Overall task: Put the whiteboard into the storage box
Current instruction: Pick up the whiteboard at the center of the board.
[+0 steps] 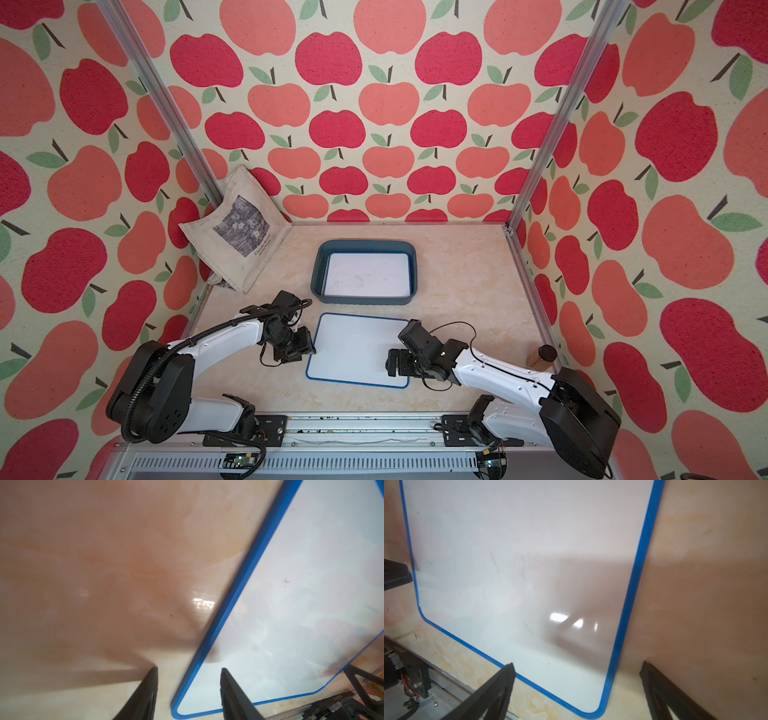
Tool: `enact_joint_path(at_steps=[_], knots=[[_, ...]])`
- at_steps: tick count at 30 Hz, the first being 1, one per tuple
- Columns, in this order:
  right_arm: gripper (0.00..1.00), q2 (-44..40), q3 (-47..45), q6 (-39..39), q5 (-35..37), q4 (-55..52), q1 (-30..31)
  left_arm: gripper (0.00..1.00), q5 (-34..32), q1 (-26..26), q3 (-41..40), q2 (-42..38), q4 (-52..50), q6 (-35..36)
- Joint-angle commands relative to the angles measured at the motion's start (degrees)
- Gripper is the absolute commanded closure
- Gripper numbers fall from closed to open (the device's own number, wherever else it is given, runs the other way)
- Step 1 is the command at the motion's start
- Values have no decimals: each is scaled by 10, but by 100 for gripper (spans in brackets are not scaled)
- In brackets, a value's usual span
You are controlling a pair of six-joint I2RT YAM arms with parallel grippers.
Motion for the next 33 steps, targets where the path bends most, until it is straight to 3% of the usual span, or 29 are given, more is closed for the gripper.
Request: enact_joint_path(at_steps=[1, 7, 13, 24, 33], knots=[[1, 25, -20, -6, -28, -14, -4, 49, 8, -18, -2, 37, 6, 18], [1, 46, -60, 31, -81, 87, 1, 49, 37, -85, 19, 114, 8, 24], [1, 62, -82, 47, -102, 136, 1, 48, 167, -98, 15, 154, 80, 29], [1, 93, -81, 58, -122, 177, 21, 48, 331, -66, -20, 78, 226, 4], [1, 111, -73, 60, -142, 203, 41, 47, 392, -27, -71, 10, 313, -42]])
